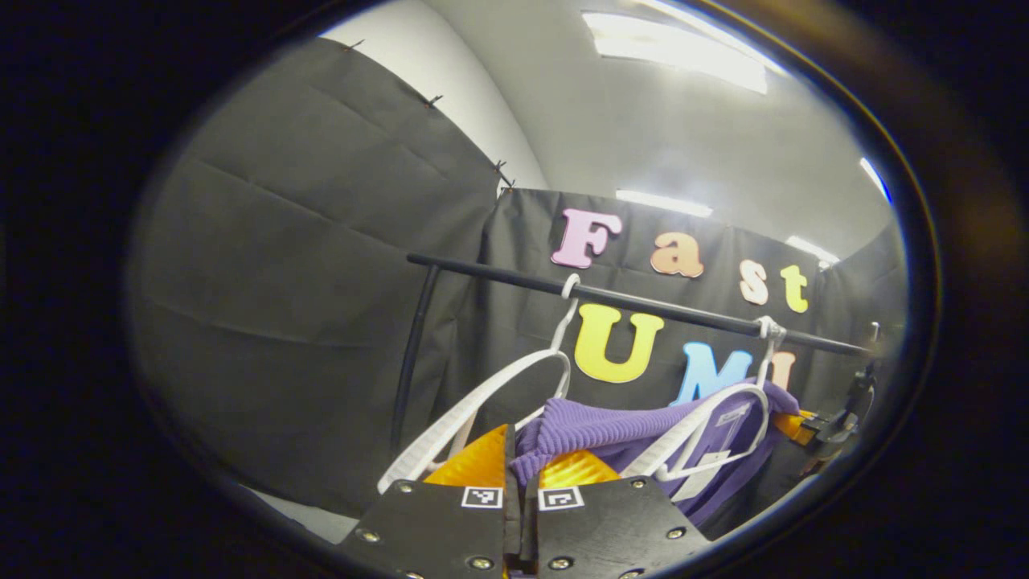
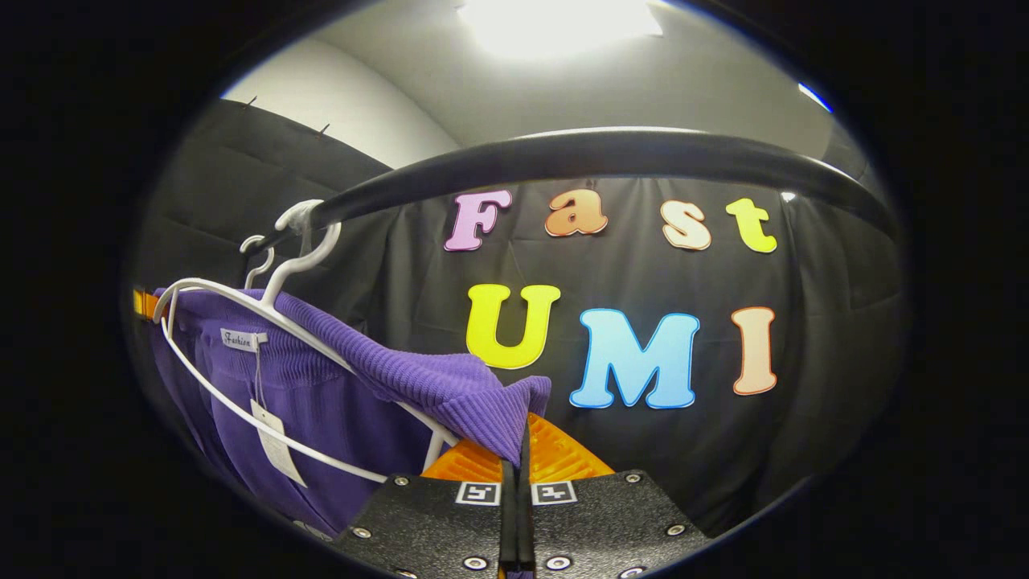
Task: Grasp the clothes on the hanger with both hands and then place them into the laundry hamper below.
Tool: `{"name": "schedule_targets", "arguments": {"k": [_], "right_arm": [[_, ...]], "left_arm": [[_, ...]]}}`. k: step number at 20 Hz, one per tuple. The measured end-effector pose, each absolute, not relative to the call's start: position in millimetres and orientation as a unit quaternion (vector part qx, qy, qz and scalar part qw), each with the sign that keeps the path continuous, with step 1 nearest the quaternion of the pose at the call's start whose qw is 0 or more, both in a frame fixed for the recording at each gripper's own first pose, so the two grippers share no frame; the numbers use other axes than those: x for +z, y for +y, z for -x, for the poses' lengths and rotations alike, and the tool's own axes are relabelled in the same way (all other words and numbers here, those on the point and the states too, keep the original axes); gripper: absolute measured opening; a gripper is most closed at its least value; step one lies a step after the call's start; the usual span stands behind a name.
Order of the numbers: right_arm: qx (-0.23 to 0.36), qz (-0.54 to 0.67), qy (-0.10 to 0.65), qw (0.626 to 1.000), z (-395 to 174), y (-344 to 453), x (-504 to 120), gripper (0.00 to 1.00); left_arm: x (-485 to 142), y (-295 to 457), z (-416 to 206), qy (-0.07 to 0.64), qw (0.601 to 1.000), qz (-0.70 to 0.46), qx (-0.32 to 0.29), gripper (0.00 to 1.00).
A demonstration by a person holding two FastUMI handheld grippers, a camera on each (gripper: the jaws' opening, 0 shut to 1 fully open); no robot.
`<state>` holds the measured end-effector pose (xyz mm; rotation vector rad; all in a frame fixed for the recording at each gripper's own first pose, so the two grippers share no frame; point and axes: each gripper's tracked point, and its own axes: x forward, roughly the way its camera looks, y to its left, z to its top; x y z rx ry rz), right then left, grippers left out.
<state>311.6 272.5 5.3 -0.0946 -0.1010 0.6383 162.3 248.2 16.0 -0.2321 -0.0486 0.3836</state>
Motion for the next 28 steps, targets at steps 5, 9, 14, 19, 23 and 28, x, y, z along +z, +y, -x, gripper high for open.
{"name": "schedule_targets", "arguments": {"k": [5,9,14,19,23,28], "right_arm": [[0.290,0.059,-0.037,0.954,-321.4,264.4,-5.6,0.00],[0.272,0.053,-0.019,0.961,-332.2,235.5,-22.1,0.00],[0.258,0.074,-0.011,0.963,-336.0,219.8,-38.6,0.00],[0.272,0.067,0.014,0.960,-330.2,210.6,-67.0,0.00],[0.281,0.073,0.022,0.957,-328.4,207.3,-82.1,0.00],[0.283,0.042,0.069,0.956,-331.1,187.8,-107.5,0.00]], "left_arm": [[-20.6,218.1,-166.2,-0.003,0.978,0.128,0.162,0.01],[-42.5,192.8,-185.4,0.018,0.980,0.133,0.149,0.01],[-60.3,169.5,-198.3,0.029,0.972,0.184,0.141,0.01],[-76.9,148.0,-205.8,0.045,0.972,0.183,0.139,0.00],[-87.4,138.9,-203.6,0.058,0.969,0.187,0.149,0.06],[-96.0,120.5,-213.4,0.067,0.969,0.188,0.145,0.06]]}}
